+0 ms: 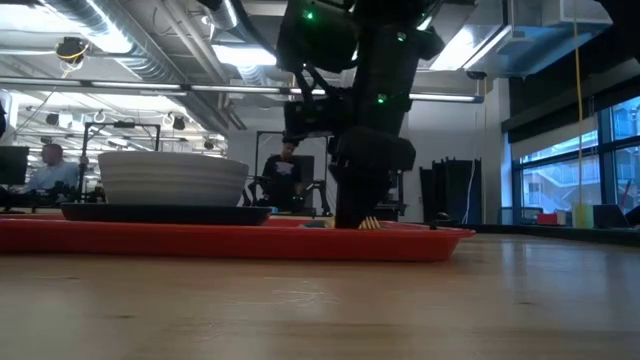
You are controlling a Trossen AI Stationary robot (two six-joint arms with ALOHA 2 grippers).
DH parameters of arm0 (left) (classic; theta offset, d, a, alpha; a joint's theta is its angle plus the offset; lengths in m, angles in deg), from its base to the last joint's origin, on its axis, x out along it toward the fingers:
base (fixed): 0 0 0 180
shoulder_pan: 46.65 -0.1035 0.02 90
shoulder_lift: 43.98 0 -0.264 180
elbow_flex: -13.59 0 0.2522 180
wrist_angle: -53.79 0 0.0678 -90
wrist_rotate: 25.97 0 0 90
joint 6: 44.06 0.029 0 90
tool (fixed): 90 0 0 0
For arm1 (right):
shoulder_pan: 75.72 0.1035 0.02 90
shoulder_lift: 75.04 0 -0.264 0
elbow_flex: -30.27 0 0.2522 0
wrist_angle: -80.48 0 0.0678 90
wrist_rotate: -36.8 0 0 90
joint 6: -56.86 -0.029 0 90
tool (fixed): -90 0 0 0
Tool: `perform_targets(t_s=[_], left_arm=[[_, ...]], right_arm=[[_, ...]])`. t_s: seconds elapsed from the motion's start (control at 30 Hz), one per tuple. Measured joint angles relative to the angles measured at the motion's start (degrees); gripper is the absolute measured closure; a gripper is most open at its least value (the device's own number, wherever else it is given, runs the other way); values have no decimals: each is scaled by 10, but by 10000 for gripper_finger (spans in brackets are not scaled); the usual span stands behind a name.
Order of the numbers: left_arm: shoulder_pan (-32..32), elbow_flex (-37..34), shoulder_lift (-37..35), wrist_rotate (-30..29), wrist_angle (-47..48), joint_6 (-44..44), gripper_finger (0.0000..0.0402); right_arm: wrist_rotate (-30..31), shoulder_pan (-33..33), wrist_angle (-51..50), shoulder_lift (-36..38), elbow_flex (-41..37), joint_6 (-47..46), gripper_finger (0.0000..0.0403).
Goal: Set up tray
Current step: Put the gold knife to the left of the gold spoon on the green napkin on the red tray
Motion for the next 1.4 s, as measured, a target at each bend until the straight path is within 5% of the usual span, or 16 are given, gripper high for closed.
perform_targets(t_s=[0.5,0.87,1.1,1.4], left_arm=[[0,0,0,0,0,-11,316],[0,0,0,0,0,-10,316],[0,0,0,-4,0,-9,316],[0,0,0,-4,0,-9,315]], right_arm=[[-25,23,75,0,0,-19,324],[-78,-10,68,-1,16,-302,324],[-87,-14,118,-1,41,-185,324],[-83,-14,122,-1,42,-170,323]])
